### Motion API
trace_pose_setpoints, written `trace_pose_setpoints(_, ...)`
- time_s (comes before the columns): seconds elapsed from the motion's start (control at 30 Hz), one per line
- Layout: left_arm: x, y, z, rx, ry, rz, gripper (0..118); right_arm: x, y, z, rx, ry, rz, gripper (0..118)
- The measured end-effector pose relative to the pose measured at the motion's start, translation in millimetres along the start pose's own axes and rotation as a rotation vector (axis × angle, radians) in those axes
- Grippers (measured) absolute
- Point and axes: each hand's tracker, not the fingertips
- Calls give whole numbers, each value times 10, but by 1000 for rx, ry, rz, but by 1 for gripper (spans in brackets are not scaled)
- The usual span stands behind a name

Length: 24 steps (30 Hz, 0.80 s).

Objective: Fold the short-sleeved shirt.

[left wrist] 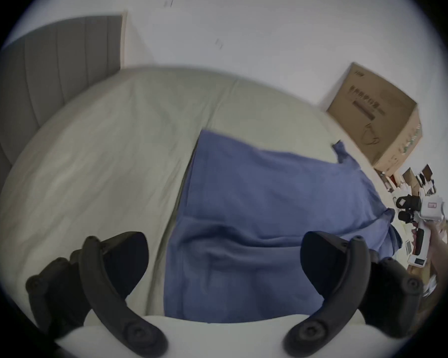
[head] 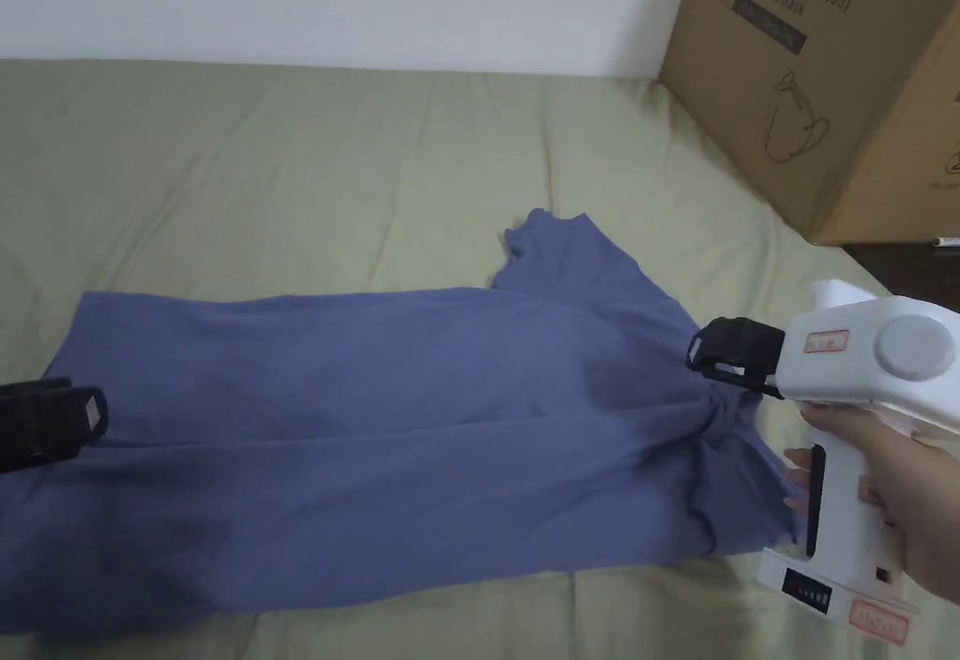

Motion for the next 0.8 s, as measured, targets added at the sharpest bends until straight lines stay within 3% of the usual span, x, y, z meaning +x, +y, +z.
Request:
trace_pose_setpoints(0.17, 306, -185, 795, 149, -37, -149, 117, -181, -402, 1061, 175, 147, 104, 118)
trace_pose_setpoints(0.27, 554, -540, 1394, 310, -47, -204, 114, -282, -878, 1737, 412, 289, 168, 118)
trace_pose_setpoints(0.3, 564, -677, 1566, 359, -41, -213, 103, -329, -1038, 1895, 457, 285, 190, 117)
trace_pose_setpoints(0.33, 631, -803, 1723, 397, -31, -227, 85, -343, -1182, 2000, 476, 278, 221, 113)
trace_pose_setpoints(0.37, 697, -901, 1835, 406, -4, -241, 52, -384, -1278, 2086, 483, 263, 253, 100)
trace_pose_setpoints(0.4, 778, -1004, 1931, 408, 51, -249, 0, -431, -1408, 2180, 509, 228, 266, 42)
trace_pose_setpoints(0.43, 711, -1106, 1976, 438, 101, -242, 0, -458, -1484, 2217, 513, 199, 260, 0)
trace_pose_setpoints(0.47, 705, -1158, 2023, 420, 68, -219, 0, -507, -1506, 2278, 507, 208, 237, 0)
trace_pose_setpoints(0.53, 669, -1169, 2072, 394, 18, -156, 0, -486, -1464, 2289, 427, 332, 203, 0)
trace_pose_setpoints(0.67, 433, -839, 1862, 275, 126, -131, 0, -572, -1408, 2380, 421, 258, 266, 0)
trace_pose_setpoints(0.8, -129, -495, 1061, -132, 82, 39, 4, -625, -1388, 2411, 378, 306, 223, 0)
